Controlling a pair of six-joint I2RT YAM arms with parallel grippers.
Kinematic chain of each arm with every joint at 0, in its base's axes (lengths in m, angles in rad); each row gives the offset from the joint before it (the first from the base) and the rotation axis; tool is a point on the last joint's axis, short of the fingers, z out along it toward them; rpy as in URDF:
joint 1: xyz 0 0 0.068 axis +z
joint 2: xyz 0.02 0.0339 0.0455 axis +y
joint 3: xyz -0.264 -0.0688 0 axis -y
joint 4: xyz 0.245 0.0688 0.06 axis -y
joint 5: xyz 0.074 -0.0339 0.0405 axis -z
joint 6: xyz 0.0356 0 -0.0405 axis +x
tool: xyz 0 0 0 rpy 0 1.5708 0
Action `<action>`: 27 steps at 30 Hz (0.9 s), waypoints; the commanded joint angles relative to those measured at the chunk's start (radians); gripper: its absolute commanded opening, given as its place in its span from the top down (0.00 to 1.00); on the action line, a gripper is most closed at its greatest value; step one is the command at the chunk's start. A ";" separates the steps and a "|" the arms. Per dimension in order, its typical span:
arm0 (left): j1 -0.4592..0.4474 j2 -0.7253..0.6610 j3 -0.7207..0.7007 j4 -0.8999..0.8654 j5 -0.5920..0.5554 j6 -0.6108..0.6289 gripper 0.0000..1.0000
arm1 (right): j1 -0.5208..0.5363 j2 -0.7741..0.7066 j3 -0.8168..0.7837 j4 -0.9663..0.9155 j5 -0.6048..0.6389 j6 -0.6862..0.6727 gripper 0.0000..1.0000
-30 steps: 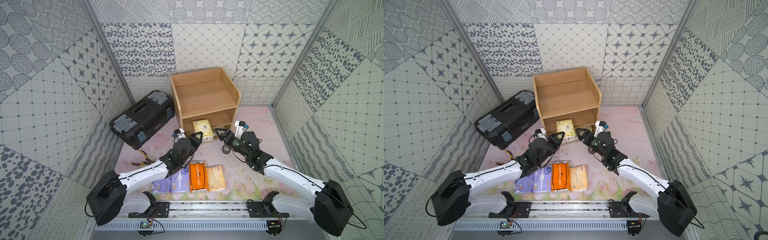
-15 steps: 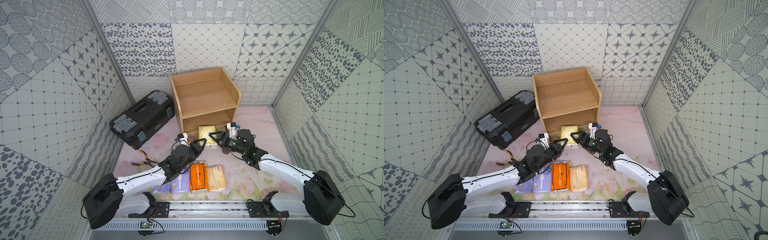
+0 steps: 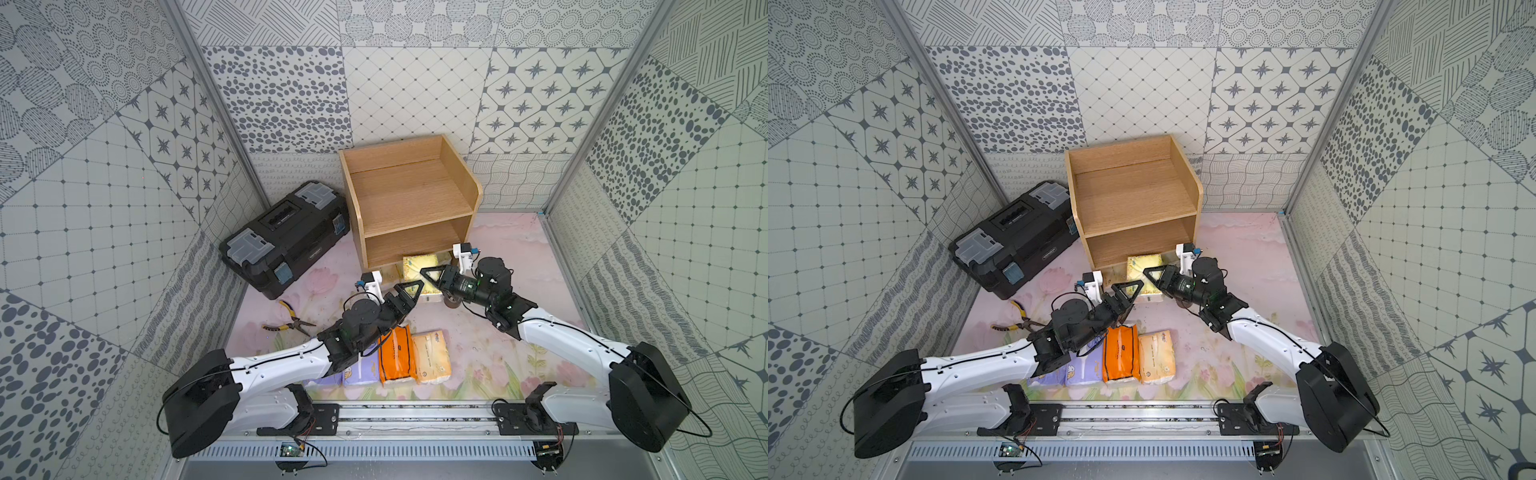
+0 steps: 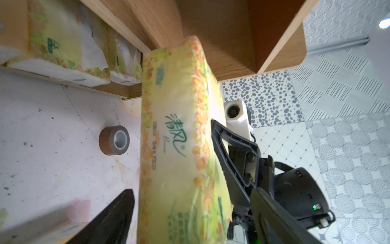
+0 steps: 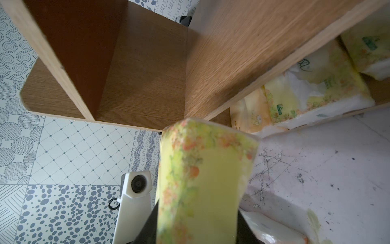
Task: Remove the tissue boxes from the shelf
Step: Pick up a box of tissues from the shelf, then move the box of tissues to the center of the board.
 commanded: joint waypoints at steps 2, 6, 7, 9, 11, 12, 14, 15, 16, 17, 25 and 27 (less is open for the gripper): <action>-0.006 -0.129 -0.056 -0.139 -0.046 0.042 0.01 | -0.023 -0.108 -0.031 -0.076 -0.005 -0.107 0.78; -0.006 -0.309 -0.095 -0.372 -0.113 0.077 0.01 | -0.031 -0.245 -0.042 -0.343 0.027 -0.264 0.79; -0.005 -0.355 -0.109 -0.418 -0.127 0.084 0.01 | -0.032 -0.279 -0.043 -0.422 0.040 -0.306 0.79; -0.005 -0.434 -0.137 -0.496 -0.153 0.089 0.01 | -0.033 -0.335 -0.045 -0.567 0.067 -0.370 0.78; -0.006 -0.506 -0.164 -0.562 -0.179 0.079 0.00 | -0.032 -0.387 -0.049 -0.691 0.093 -0.412 0.78; -0.006 -0.549 -0.180 -0.585 -0.189 0.067 0.01 | -0.032 -0.407 -0.054 -0.748 0.106 -0.422 0.78; -0.006 -0.603 -0.221 -0.600 -0.194 0.048 0.01 | -0.031 -0.444 -0.067 -0.830 0.133 -0.428 0.78; -0.005 -0.630 -0.237 -0.608 -0.194 0.038 0.00 | -0.032 -0.460 -0.079 -0.860 0.148 -0.424 0.78; -0.005 -0.652 -0.250 -0.618 -0.194 0.026 0.00 | -0.031 -0.475 -0.091 -0.887 0.170 -0.414 0.77; -0.005 -0.669 -0.259 -0.629 -0.196 0.019 0.01 | -0.032 -0.485 -0.101 -0.908 0.195 -0.402 0.77; -0.007 -0.724 -0.267 -0.684 -0.208 0.008 0.01 | -0.030 -0.524 -0.255 -0.895 0.224 -0.341 0.78; -0.006 -0.716 -0.269 -0.678 -0.212 0.004 0.00 | -0.030 -0.527 -0.282 -0.857 0.212 -0.341 0.78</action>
